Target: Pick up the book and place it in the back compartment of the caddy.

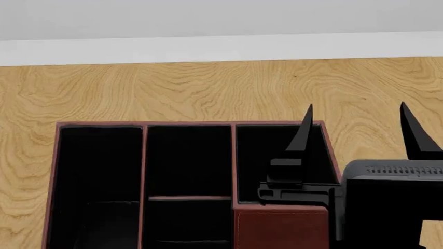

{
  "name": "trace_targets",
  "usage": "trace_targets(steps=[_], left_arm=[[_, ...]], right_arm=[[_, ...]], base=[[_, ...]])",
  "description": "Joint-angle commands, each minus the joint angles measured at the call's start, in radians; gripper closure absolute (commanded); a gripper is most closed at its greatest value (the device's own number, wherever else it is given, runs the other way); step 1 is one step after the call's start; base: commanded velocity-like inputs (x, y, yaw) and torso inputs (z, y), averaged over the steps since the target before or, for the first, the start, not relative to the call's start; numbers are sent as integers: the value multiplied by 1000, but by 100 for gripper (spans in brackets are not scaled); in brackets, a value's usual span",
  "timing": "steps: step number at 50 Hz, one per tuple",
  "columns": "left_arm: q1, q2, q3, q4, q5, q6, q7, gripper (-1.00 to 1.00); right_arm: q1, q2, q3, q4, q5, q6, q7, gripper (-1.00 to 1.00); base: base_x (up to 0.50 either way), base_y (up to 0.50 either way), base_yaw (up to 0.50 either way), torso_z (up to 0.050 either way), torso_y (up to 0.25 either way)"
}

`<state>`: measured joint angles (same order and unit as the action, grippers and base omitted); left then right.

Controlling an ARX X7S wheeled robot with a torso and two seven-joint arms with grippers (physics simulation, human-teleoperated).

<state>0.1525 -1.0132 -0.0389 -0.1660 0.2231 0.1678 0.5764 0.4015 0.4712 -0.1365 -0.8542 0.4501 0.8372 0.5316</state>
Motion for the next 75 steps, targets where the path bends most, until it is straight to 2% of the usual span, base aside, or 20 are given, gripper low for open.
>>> trace_targets(steps=[1, 8, 15, 27, 39, 44, 47, 51, 58, 60, 61, 62, 63, 75], left_arm=[[111, -50, -176, 169, -96, -89, -29, 100], [164, -79, -315, 307, -133, -171, 8, 100], [172, -84, -381, 398, -146, -212, 29, 100], [126, -123, -549, 601, -205, -325, 97, 100], [-7, -251, -486, 687, -312, -411, 58, 100], [-84, -344, -419, 708, -386, -453, -7, 100], [-129, -409, -363, 716, -461, -455, -72, 100], [-150, -545, -284, 714, -610, -432, -234, 100], [-162, -557, -283, 729, -679, -393, -261, 100], [-462, -257, 17, 744, -379, -618, 39, 100], [-612, -107, 60, 761, -245, -652, 189, 100], [-762, -18, 88, 764, -240, -666, 292, 100], [-902, -11, 100, 763, -237, -667, 292, 100], [-1100, 98, 243, 769, -248, -735, 338, 100]], right_arm=[[-25, 6, 18, 2, 6, -39, -11, -100], [-26, 7, 21, 29, 6, -77, -30, -100], [-8, 12, 25, 31, 16, -76, -39, -100], [10, 17, 33, 30, 31, -98, -57, -100], [-8, 17, 32, 53, 27, -147, -78, -100], [-17, 15, 29, 69, 24, -174, -90, -100], [-24, 14, 28, 76, 21, -194, -98, -100], [-28, 14, 28, 81, 22, -202, -103, -100], [-39, 17, 41, 75, 30, -213, -103, -100], [-38, 18, 43, 74, 32, -213, -103, -100], [-38, 18, 43, 73, 32, -214, -103, -100], [-38, 19, 42, 73, 31, -215, -103, -100], [-39, 18, 43, 74, 32, -218, -104, -100], [-34, 24, 48, 72, 38, -218, -104, -100]], base=[[0, 0, 0, 0, 0], [0, 0, 0, 0, 1], [0, 0, -1, 0, 0], [0, 0, 0, 0, 2], [0, 0, 0, 0, 1], [0, 0, 0, 0, 0], [0, 0, 0, 0, 3], [0, 0, 0, 0, 0], [0, 0, 0, 0, 1], [0, 0, 0, 0, 0], [0, 0, 0, 0, 0], [0, 0, 0, 0, 0], [0, 0, 0, 0, 0], [0, 0, 0, 0, 2]])
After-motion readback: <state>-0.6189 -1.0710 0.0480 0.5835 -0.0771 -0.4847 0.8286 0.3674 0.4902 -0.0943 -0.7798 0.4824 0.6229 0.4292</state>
